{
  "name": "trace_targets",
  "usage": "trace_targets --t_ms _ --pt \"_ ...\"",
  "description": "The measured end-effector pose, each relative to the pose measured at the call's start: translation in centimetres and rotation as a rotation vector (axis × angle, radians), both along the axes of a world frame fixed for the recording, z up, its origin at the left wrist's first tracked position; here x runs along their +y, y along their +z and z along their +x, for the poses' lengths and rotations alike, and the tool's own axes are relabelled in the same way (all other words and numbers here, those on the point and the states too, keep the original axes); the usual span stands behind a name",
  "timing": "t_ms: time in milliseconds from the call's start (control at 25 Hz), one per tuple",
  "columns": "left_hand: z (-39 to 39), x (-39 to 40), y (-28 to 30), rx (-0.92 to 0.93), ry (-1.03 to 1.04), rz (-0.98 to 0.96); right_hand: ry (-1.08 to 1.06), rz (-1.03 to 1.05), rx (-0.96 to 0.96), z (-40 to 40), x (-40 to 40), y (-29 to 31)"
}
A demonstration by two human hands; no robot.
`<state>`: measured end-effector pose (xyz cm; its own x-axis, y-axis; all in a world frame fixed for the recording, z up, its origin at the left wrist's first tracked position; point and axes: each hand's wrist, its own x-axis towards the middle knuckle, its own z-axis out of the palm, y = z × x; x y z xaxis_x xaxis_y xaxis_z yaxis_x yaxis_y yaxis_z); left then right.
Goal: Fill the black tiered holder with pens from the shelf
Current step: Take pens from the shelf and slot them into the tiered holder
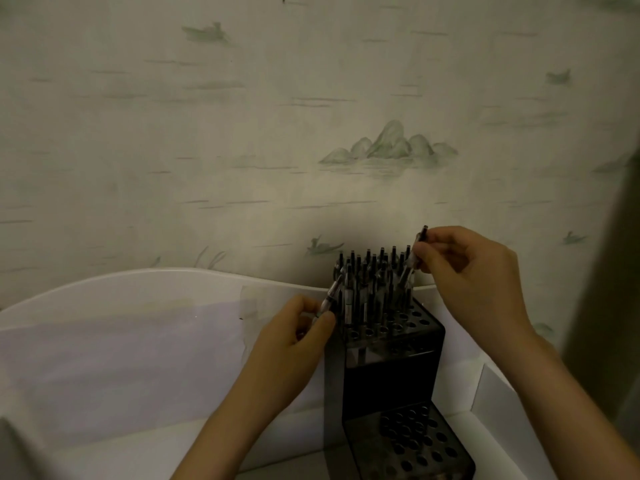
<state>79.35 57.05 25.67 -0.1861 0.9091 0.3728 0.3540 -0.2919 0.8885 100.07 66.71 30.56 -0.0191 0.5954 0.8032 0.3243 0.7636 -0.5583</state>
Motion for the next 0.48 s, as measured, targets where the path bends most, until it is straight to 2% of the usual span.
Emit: trace_targets --t_ms 160,360,480 --pt "-0.1 0.1 -0.2 0.018 -0.004 0.036 0.014 -0.023 -0.080 -0.3 0.4 0.0" --pt "0.1 0.2 -0.1 0.035 -0.039 0.087 -0.070 -0.120 -0.274 -1.0 0.8 -1.7" --pt "0.3 0.1 -0.2 0.050 -0.053 0.099 -0.058 -0.190 -0.264 -0.7 0.7 -1.7"
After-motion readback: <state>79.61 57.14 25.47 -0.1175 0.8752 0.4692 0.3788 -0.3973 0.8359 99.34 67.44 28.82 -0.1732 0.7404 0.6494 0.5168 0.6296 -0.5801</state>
